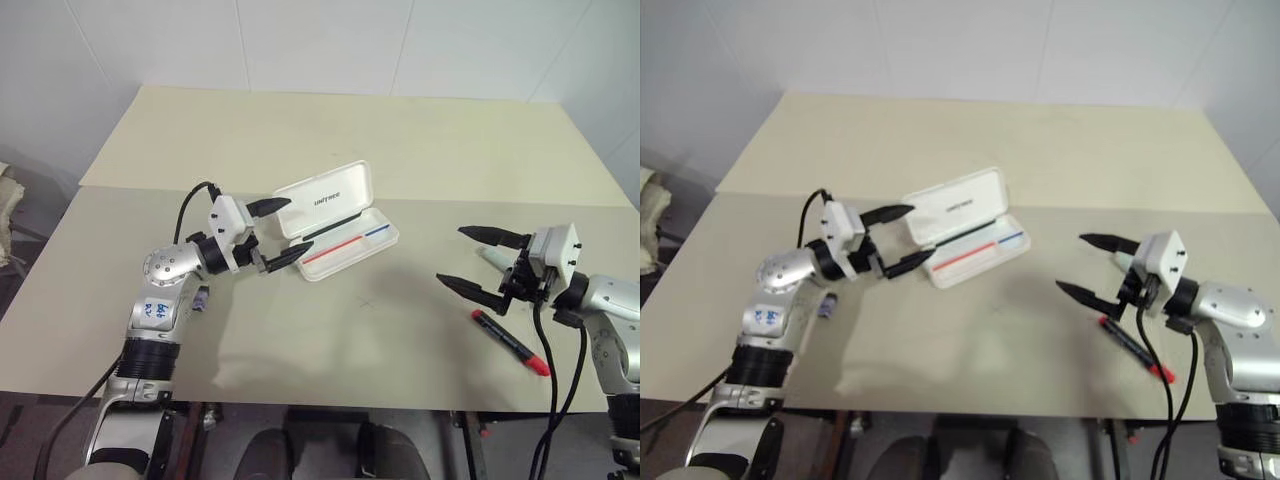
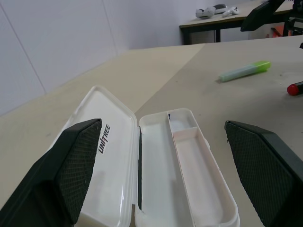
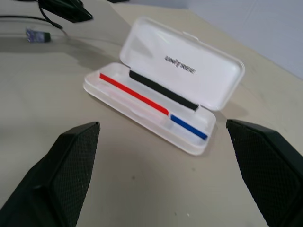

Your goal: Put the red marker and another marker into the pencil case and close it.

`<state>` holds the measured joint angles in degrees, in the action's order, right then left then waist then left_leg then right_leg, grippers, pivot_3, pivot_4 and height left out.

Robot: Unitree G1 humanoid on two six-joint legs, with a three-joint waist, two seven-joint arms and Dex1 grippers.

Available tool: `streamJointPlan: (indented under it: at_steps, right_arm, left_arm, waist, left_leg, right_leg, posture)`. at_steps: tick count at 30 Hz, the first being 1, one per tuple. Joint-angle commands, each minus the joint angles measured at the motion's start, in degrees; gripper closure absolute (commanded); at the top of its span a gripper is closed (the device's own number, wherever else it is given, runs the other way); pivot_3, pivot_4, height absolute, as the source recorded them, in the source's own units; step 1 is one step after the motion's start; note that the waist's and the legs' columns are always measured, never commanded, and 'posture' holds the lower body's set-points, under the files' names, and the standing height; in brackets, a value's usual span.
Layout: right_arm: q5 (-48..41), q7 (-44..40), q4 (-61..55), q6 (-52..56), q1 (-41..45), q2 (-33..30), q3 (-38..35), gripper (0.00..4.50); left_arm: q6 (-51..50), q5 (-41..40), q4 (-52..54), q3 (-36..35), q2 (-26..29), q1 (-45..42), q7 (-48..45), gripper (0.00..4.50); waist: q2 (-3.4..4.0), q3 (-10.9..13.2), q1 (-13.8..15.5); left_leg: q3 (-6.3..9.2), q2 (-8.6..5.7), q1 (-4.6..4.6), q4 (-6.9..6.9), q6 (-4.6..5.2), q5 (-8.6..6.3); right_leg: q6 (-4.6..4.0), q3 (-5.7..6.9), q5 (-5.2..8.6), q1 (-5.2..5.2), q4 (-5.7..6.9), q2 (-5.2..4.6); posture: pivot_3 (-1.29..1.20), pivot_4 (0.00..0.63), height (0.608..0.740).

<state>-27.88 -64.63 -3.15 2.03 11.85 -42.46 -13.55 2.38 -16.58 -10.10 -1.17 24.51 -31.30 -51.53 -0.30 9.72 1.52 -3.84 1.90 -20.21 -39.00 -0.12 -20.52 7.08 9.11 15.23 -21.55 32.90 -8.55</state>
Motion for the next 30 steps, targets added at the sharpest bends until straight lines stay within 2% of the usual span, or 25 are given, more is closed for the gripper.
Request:
streamJointPlan:
  at_steps: [1, 9, 16, 19, 25, 30]
  right_arm:
    - [-1.7, 0.1, -4.0, 0.6, -1.6, -0.4, -1.3, 0.0]
    - [-3.6, 0.4, -7.8, 3.1, -5.4, -1.7, -3.4, 0.0]
    - [-6.7, -3.1, -9.8, 4.9, -11.5, -5.2, -8.2, 0.0]
    - [-7.3, -3.9, -10.2, 5.1, -14.5, -5.8, -10.6, 0.0]
    - [-7.3, -3.0, -11.8, 5.3, -16.0, -5.2, -11.7, 0.0]
    - [-7.2, -1.5, -13.8, 5.8, -16.0, -4.7, -10.7, 0.0]
  left_arm:
    - [0.6, -0.4, -0.7, -0.2, 0.3, -1.7, -0.6, 0.04]
    - [-0.1, -0.1, -1.2, 1.4, -0.2, -1.7, -2.0, 0.04]
    - [-1.9, -1.0, -0.2, 1.7, 1.9, -0.4, -5.1, 0.04]
    - [-2.9, -0.5, 0.3, 2.0, 2.4, -0.1, -5.6, 0.7]
    - [-5.6, 0.5, 2.3, 3.9, 1.5, 0.0, -5.2, 2.77]
    - [-9.3, 2.4, 4.3, 7.5, 0.0, 0.3, -3.8, 2.77]
  waist:
    - [0.0, 0.0, 0.1]
    - [0.0, 0.0, 0.0]
    - [-0.01, 0.0, 0.1]
    - [-0.01, 0.0, 0.1]
    - [-0.01, 0.0, 0.0]
    - [-0.01, 0.0, 0.1]
  left_leg:
    - [0.0, 0.0, 0.0, 0.0, 0.0, 0.0]
    - [0.0, -0.01, -0.01, 0.0, 0.0, 0.0]
    - [0.0, -0.01, -0.01, 0.0, 0.0, 0.0]
    - [0.01, 0.0, 0.01, 0.01, 0.0, 0.0]
    - [0.0, 0.0, 0.02, -0.04, 0.0, 0.0]
    - [0.03, -0.01, 0.01, -0.03, 0.0, 0.0]
  right_leg:
    - [0.0, 0.0, 0.0, 0.0, 0.0, 0.0]
    - [0.0, 0.0, 0.0, 0.0, 0.0, 0.0]
    - [0.0, 0.0, 0.0, 0.01, -0.01, 0.0]
    - [0.0, 0.0, 0.0, 0.01, 0.0, 0.0]
    - [0.0, -0.04, 0.0, 0.03, 0.0, 0.0]
    - [0.0, -0.03, 0.0, 0.04, 0.0, 0.0]
  posture:
    - [0.0, 0.15, 0.74]
    - [0.0, 0.15, 0.74]
    - [0.0, 0.15, 0.74]
    - [0.0, 0.15, 0.74]
    - [0.0, 0.15, 0.74]
    - [0.0, 0.15, 0.74]
